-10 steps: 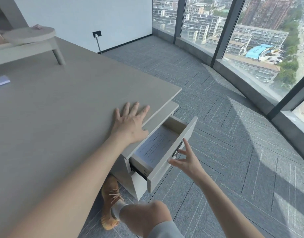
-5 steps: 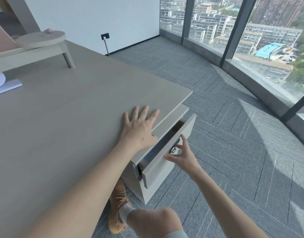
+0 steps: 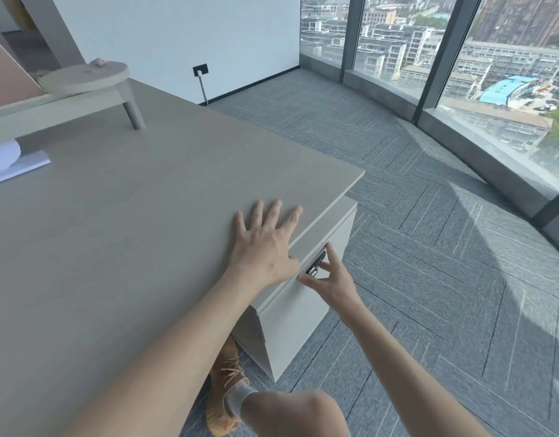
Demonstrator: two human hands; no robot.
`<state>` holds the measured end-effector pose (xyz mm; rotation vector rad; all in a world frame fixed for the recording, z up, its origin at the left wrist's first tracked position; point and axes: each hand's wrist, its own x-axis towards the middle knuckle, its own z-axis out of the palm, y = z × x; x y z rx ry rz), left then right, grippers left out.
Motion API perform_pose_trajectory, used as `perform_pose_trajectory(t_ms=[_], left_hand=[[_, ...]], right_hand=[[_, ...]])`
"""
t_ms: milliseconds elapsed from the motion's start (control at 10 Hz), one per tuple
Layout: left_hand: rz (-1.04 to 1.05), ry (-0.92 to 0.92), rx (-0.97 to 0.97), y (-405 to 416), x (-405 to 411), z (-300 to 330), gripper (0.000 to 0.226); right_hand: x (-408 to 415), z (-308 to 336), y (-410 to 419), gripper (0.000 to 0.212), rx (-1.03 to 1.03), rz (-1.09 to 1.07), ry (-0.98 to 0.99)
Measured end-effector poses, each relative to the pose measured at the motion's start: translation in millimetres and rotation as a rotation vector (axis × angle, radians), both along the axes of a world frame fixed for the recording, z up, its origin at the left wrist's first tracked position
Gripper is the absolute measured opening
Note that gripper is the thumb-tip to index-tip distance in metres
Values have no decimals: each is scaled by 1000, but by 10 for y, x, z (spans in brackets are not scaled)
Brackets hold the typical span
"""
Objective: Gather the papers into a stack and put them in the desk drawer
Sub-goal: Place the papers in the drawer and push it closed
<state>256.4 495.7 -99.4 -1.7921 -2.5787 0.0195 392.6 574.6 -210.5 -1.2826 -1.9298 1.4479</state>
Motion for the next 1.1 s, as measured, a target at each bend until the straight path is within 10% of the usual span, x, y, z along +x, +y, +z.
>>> perform_pose_trajectory(t_ms=[800, 1100], left_hand=[[1, -6, 10, 0, 21, -8, 95], [108, -489, 263, -163, 42, 152, 56]], right_hand=[[-99, -40, 92, 108, 115, 88, -218], [30, 513, 1, 64, 273, 21, -170]])
